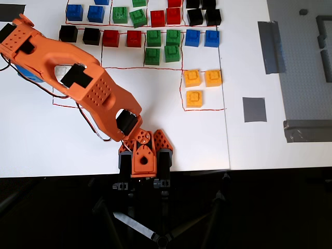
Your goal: Grab the block and put it in the grey marker
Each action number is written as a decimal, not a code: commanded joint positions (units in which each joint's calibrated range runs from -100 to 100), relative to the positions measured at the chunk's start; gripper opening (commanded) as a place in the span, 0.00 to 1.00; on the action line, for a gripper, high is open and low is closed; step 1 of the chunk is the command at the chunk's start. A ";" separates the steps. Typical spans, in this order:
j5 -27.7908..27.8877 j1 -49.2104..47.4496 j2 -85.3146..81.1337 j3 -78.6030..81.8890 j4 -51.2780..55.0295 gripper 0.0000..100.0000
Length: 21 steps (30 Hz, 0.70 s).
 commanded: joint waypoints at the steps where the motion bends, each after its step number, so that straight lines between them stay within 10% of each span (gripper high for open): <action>1: -0.10 0.50 -7.38 -3.48 1.10 0.27; 21: 2.98 4.25 -4.53 4.60 -2.16 0.28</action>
